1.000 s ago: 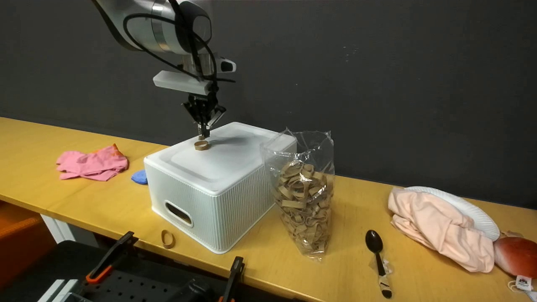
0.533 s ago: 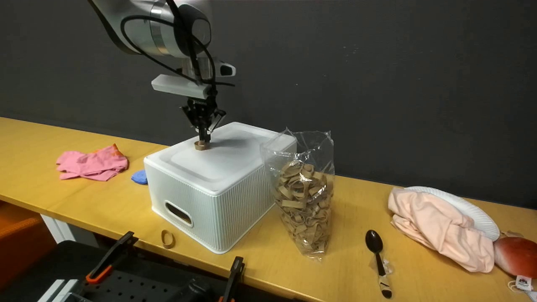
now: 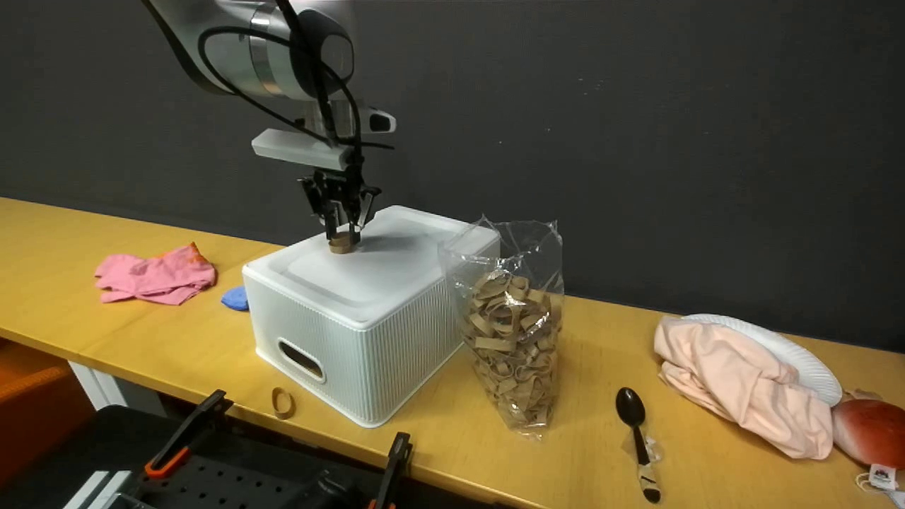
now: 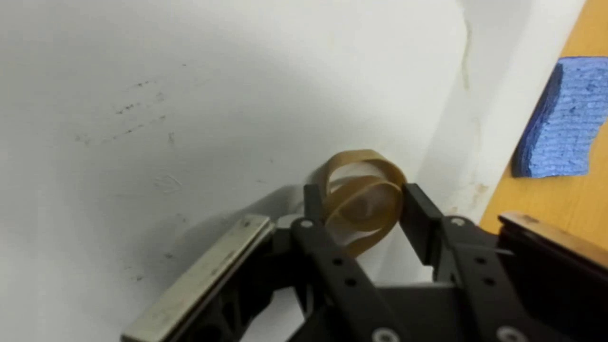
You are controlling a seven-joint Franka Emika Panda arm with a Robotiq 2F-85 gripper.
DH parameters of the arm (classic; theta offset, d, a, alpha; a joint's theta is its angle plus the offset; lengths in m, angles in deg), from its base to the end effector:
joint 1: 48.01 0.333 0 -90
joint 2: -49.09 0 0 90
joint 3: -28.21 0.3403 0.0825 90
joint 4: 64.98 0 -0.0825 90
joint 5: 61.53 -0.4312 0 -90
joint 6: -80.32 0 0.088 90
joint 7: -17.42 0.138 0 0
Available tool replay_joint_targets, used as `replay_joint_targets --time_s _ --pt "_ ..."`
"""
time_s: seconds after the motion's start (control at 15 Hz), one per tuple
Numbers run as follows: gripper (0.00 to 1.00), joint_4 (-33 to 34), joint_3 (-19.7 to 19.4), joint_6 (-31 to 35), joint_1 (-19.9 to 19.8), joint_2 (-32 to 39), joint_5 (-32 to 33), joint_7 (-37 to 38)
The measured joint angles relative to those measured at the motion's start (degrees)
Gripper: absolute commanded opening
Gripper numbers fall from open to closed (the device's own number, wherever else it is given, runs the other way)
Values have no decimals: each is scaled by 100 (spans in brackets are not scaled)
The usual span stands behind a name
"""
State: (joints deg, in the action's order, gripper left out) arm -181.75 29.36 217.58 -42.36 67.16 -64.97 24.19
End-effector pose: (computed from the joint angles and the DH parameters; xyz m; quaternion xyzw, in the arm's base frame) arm 0.6370 0.0776 0.2513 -0.9993 0.0219 -0.0181 0.0263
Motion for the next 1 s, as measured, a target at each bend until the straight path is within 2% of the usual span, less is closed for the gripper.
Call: replay_joint_targets --time_s 0.07,0.13,0.47,0.53,0.6,0.67,0.73,0.8,1.0 --pt "30 -15 0 0 0 0 0 0" --pt "34 -28 3 0 0 0 0 0" --pt "37 -69 12 0 2 0 0 3" --pt "27 -72 12 0 2 0 0 3" --pt "23 -73 12 0 2 0 0 3" --pt "12 -73 12 0 2 0 0 3" --pt "4 -73 12 0 2 0 0 3" --pt "0 -73 12 0 2 0 0 3" --pt "0 -73 12 0 2 0 0 3"
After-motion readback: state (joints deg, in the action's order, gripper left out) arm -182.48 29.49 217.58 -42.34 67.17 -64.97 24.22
